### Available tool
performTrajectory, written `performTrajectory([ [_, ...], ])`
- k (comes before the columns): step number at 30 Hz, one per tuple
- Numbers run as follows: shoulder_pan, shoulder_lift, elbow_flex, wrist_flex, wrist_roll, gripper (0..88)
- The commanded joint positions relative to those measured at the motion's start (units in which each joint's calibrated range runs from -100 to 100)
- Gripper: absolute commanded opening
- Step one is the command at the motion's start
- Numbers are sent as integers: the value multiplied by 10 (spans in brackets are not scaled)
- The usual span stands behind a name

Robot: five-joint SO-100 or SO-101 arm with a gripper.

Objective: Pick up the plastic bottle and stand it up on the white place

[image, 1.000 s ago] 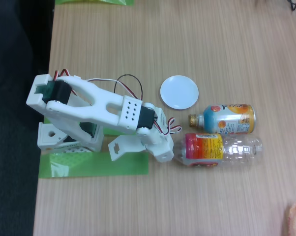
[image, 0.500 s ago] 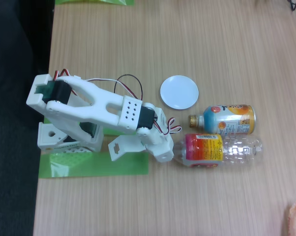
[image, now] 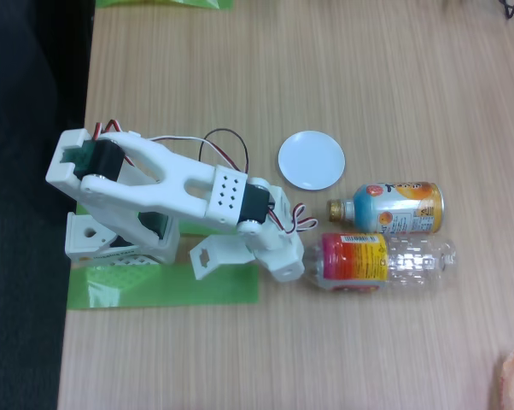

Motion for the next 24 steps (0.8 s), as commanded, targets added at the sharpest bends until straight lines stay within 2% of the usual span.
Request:
performTrajectory([
  [1,3,-18,-48,2,-2,208],
  [7,4,-27,-78,4,-2,208],
  [14,22,-87,-20,58,-2,216],
  [24,31,-135,43,59,-2,217],
])
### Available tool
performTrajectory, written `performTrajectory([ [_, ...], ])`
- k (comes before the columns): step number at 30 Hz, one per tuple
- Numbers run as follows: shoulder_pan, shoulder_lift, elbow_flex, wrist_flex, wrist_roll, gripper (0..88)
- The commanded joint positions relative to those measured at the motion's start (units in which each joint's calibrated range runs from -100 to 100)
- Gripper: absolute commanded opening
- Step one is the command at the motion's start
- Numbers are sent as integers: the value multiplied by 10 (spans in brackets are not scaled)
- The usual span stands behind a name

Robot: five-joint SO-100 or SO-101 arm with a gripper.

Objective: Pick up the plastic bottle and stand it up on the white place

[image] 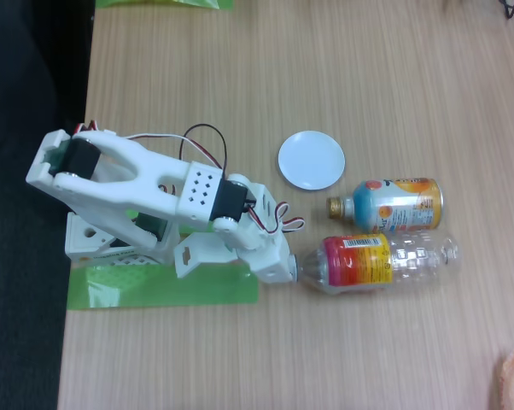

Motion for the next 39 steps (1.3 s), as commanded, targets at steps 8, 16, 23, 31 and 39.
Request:
performTrajectory([
  [8,2,-9,2,2,-2,217],
  [16,0,-8,16,-29,-2,217],
  [23,-1,-9,31,-58,-2,262],
  [31,-2,-8,34,-65,-2,323],
  [39,-3,-8,50,-77,-2,323],
])
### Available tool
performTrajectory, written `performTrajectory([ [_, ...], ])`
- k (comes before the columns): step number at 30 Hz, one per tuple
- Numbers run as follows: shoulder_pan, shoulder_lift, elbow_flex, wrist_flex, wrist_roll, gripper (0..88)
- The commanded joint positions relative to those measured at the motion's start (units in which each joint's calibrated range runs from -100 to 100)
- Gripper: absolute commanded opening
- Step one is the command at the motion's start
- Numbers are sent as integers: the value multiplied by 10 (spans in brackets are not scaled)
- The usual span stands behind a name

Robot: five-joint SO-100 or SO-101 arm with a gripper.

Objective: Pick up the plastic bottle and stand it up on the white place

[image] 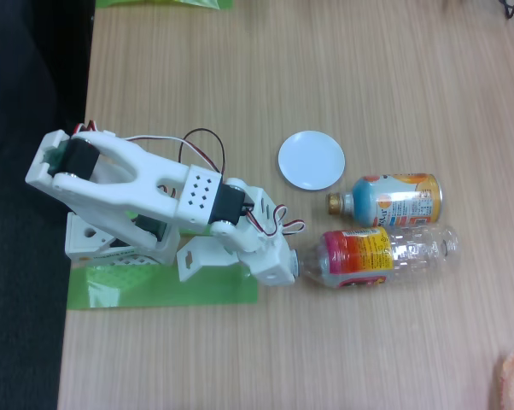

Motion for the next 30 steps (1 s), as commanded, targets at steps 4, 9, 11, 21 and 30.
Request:
performTrajectory([
  [4,-2,-7,37,-63,-2,322],
  [9,-3,-7,46,-76,-1,322],
  [11,-6,-7,46,-76,-1,322],
  [21,-22,-7,55,-78,-2,322],
  [30,-20,-7,55,-78,-2,292],
])
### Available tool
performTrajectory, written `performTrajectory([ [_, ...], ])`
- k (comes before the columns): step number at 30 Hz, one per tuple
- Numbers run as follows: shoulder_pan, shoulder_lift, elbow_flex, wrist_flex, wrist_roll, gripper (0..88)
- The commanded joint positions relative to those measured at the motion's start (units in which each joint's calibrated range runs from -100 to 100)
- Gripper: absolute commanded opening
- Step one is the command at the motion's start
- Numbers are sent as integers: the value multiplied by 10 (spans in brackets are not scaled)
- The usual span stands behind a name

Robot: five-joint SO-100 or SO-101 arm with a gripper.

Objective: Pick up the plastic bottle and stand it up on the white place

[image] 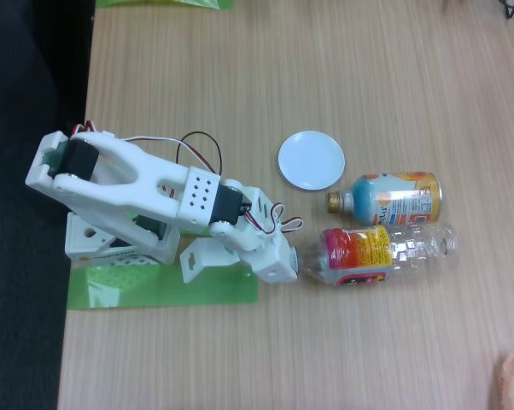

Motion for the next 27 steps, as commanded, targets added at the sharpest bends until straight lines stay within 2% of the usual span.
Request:
performTrajectory([
  [1,0,-7,1,-5,-2,268],
  [12,1,-7,1,-5,-2,80],
  [18,1,-14,-2,-5,-2,39],
  [27,2,-15,-54,-2,-2,45],
])
